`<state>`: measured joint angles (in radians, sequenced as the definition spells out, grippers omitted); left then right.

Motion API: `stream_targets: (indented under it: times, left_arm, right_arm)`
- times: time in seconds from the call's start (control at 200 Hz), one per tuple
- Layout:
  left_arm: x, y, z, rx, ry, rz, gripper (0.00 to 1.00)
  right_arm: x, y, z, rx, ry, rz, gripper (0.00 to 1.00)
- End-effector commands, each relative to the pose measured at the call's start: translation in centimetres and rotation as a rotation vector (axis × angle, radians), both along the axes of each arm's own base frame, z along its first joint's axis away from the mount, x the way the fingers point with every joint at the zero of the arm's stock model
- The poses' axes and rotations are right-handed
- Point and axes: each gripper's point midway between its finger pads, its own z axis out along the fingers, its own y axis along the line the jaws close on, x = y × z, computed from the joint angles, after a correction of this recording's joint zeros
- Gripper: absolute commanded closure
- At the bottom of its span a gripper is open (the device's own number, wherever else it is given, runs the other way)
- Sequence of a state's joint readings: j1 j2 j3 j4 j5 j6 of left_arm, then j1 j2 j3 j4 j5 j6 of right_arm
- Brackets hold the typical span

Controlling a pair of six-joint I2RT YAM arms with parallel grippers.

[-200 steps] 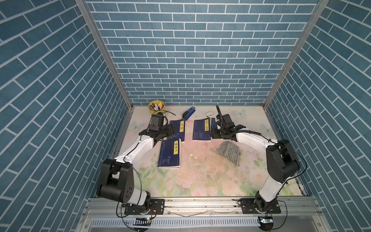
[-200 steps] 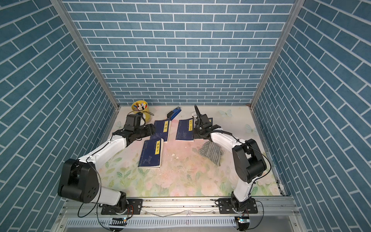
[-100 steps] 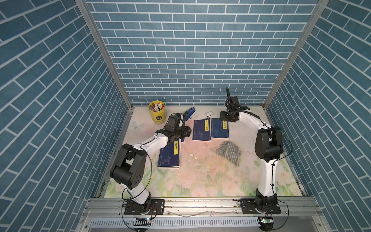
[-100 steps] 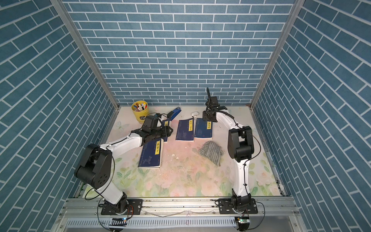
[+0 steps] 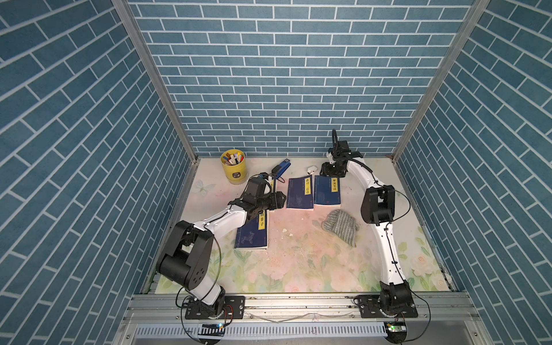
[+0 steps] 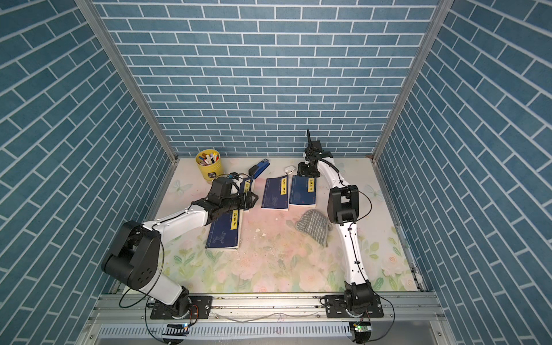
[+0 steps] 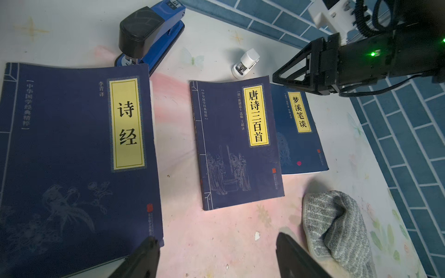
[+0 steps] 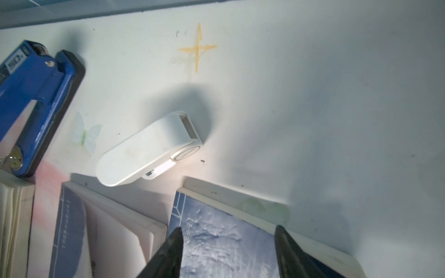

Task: Wipe the cover of the book
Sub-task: Move the book to the center of the board.

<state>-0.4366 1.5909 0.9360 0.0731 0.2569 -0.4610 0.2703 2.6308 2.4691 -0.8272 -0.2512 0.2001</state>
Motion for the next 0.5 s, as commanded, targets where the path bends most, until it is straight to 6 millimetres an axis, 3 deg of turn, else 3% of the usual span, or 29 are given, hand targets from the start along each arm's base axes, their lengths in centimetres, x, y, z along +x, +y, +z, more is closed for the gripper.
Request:
stream_targets:
  times: [0.0, 0.295, 0.495]
  left_arm:
    - [-0.4, -0.3, 0.2, -0.001, -0.019, -0.029, 0.19]
    - [-0.4, -0.3, -0.3, -0.002, -0.013, -0.034, 0.19]
    - [-0.3, -0.6, -0.2, -0.01, -0.013, -0.039, 0.2]
  right_arm:
    - [-1.1, 0.4, -0.7, -0.01, 0.042, 0.062, 0.39]
    - [-3.4, -0.3, -3.6, -0.053, 0.154, 0.099, 0.38]
    - [-2.5, -1.7, -3.9, -0.121, 0.127, 0.042, 0.38]
